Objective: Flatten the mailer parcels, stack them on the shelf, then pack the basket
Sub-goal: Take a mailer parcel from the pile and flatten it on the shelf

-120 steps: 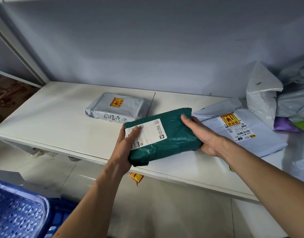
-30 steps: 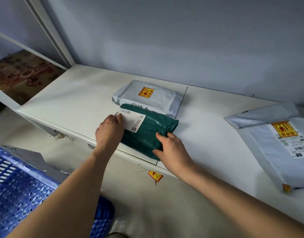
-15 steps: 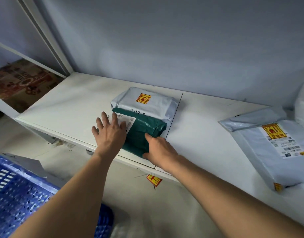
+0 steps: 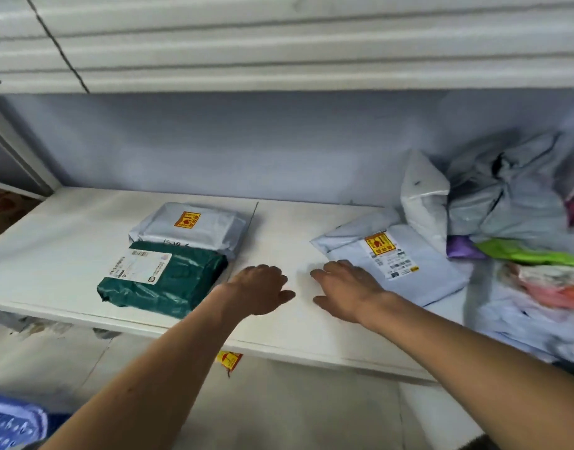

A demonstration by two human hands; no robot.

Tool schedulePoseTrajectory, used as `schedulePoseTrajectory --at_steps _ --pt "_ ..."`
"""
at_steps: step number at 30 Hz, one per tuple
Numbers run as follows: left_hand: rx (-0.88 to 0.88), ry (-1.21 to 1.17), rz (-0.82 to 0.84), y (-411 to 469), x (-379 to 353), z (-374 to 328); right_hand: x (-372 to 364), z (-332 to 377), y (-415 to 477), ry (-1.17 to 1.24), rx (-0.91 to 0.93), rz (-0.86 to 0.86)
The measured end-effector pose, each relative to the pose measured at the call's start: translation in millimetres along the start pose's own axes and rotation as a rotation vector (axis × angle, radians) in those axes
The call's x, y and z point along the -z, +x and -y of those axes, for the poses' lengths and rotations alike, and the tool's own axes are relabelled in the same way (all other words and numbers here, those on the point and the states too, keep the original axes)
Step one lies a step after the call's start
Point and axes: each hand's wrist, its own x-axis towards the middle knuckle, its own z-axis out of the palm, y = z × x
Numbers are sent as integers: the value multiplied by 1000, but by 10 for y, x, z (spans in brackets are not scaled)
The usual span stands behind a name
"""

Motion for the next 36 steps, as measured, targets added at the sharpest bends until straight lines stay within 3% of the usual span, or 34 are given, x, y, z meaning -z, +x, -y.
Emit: schedulePoseTrajectory --at_steps 4,11,17,20,24,28,33,36 --pt "-40 -157 60 128 118 -576 44 -402 -50 99 -162 28" --pt "14 -467 75 516 95 -1121 -204 -840 -49 244 -271 -35" --pt "171 -681 -61 736 16 -1196 -357 -1342 2 298 -683 -158" --pt "212 -953 -96 777 68 -1185 -410 -1456 -13 387 -810 -196" --pt "245 -1287 -13 718 58 -1108 -363 -1465 24 509 -907 -142" --pt "279 -1542 -14 509 86 -816 -401 -1313 0 807 -771 -40" --pt "351 -1645 -163 315 130 -395 -308 -1070 21 1120 -602 -181" --pt "289 -1688 -251 150 111 -220 -201 -850 46 1148 -492 -193"
